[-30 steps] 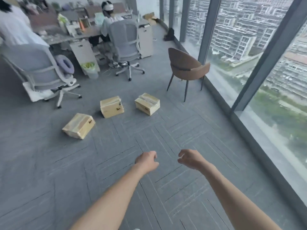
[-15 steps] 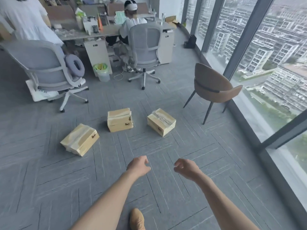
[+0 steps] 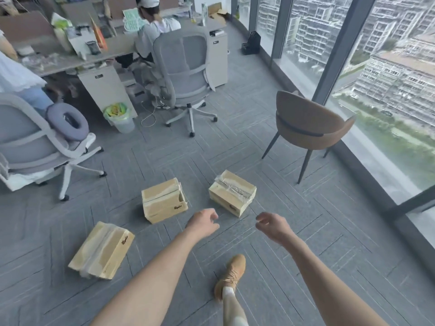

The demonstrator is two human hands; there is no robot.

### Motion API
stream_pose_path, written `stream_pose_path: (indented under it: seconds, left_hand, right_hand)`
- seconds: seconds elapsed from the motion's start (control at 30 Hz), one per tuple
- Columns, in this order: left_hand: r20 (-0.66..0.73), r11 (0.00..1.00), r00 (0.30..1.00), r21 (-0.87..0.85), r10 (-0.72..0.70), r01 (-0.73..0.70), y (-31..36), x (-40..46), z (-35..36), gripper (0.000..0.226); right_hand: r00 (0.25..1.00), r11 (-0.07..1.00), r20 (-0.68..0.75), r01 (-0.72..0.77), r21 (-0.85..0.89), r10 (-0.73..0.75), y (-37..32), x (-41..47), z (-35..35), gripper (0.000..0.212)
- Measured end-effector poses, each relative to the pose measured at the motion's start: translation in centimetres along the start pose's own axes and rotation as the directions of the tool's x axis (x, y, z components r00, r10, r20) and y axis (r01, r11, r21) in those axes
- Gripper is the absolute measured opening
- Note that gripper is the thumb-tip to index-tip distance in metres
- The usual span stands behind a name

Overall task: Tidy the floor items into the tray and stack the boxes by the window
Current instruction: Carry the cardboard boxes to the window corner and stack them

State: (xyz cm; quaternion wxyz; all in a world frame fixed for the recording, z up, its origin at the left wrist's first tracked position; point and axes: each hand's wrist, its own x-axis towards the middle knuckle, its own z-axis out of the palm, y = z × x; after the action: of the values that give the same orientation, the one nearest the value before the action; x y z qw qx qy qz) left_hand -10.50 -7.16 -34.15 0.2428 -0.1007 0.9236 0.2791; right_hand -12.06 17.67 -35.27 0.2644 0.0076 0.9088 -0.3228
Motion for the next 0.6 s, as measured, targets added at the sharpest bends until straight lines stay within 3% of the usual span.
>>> stream_pose_path:
  seconds: [0.13,0.33,0.6]
  left_hand:
    - [0.011,0.999,1.000,0.036,-0.015,0.014,1.5,8.8,-5.7,0.027]
    - [0.106,0.992,0.994,0.127,-0.029,0.016,3.8,20.9,-12.4,0.030]
    - [0.273,0.976,0.962,0.211,-0.013,-0.047,3.8,35.0,-15.3,0.032]
  right_hand:
    - [0.999,0.995,-0.050,-0.007,0.100,0.012,-2.4,9.2,-2.4,0.026]
    - [0.990,0.972,0.005,-0.142,0.187,0.144,-5.5,20.6,-5.8,0.030]
    - [0.954,0.921,0.014,-0.294,0.254,0.301,-8.1,29.5,-7.8,0.031]
